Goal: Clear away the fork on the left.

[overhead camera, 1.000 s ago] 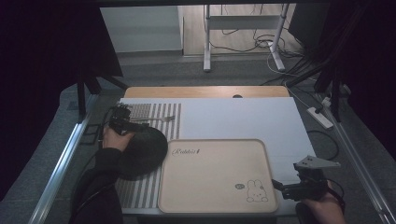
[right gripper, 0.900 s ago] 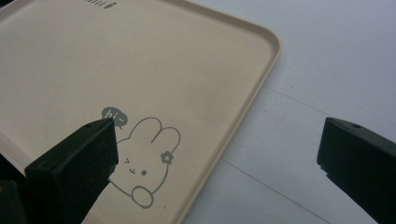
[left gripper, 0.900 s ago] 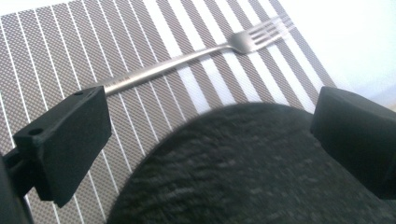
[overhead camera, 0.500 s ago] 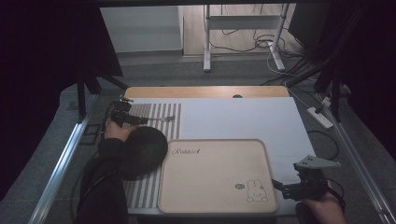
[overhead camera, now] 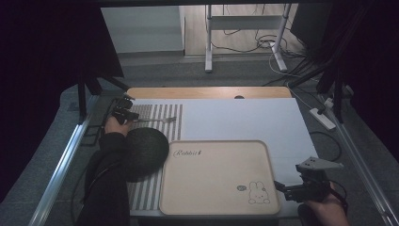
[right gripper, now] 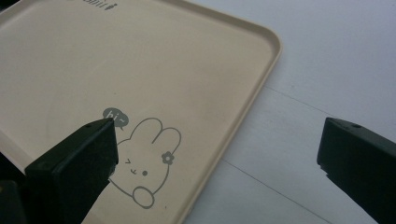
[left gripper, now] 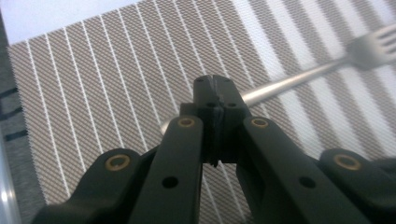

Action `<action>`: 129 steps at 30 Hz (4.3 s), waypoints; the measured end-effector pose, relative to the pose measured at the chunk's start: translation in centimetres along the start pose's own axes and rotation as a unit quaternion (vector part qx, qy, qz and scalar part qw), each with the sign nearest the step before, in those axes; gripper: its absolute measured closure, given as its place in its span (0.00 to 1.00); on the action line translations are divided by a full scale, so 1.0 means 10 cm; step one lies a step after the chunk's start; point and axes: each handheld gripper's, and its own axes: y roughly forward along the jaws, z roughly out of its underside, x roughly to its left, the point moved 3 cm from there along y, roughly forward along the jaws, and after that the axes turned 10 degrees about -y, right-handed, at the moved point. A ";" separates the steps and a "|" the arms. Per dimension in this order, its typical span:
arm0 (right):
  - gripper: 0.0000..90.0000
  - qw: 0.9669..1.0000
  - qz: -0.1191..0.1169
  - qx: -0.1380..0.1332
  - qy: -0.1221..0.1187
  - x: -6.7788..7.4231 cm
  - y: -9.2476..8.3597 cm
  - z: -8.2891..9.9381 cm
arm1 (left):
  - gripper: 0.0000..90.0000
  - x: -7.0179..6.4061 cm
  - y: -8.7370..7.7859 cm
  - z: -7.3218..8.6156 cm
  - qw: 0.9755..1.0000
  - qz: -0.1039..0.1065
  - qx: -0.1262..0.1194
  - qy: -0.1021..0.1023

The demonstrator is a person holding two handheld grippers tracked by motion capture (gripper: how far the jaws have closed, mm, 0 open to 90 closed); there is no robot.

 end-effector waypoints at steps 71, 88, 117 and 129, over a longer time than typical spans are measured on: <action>0.00 1.000 -0.003 0.000 -0.008 0.01 0.00 0.00 | 0.08 -0.61 0.26 -0.07 0.985 0.050 0.102 0.131; 0.00 1.000 -0.003 0.000 -0.008 0.01 0.00 0.00 | 0.95 -0.63 0.15 -0.08 0.968 0.078 0.090 0.222; 0.00 1.000 -0.004 -0.002 -0.007 0.01 0.00 0.00 | 0.96 -0.28 -0.29 -0.11 0.967 -0.004 0.099 0.234; 0.00 1.000 -0.005 -0.002 -0.012 0.02 0.00 -0.01 | 0.96 -0.30 -0.47 0.11 0.978 0.025 0.086 0.189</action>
